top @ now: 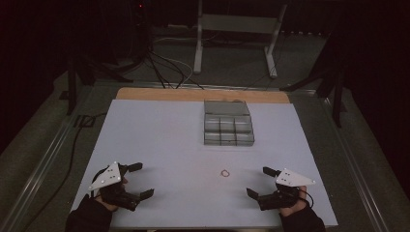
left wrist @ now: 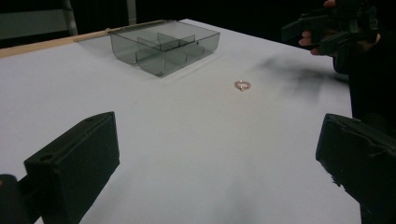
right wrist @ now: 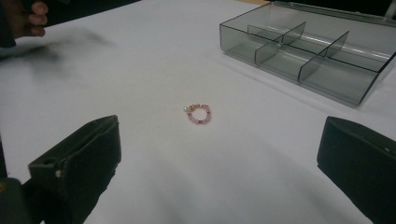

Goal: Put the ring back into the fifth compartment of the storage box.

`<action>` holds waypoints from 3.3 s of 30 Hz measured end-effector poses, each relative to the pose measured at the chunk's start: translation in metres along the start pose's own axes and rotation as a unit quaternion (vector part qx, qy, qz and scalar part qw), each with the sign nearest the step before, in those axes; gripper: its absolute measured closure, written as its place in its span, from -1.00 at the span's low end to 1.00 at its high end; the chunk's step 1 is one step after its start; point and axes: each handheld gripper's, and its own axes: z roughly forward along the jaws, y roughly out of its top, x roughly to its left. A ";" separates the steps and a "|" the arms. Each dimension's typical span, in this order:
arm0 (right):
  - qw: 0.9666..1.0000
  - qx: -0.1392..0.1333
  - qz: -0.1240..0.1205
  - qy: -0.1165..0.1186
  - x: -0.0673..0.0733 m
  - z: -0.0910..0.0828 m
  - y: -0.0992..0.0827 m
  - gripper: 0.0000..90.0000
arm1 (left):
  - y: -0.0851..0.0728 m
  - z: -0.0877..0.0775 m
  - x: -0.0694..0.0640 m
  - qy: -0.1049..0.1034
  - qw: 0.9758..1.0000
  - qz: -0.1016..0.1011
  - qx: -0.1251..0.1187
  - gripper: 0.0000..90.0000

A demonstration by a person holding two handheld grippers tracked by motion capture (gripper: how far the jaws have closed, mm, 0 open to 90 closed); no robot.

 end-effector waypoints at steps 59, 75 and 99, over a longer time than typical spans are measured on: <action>0.999 -0.033 0.012 0.014 -0.002 -0.003 0.033 -1.00 | 0.000 0.001 0.002 -0.008 1.000 -0.001 -0.006 -0.98; 0.999 -0.034 0.005 0.038 -0.006 0.011 0.048 -1.00 | -0.001 0.001 0.001 -0.007 1.000 0.002 -0.005 -0.98; 0.995 0.017 -0.004 0.103 -0.008 0.063 0.054 -1.00 | -0.001 0.002 0.001 -0.010 1.000 0.001 -0.004 -0.98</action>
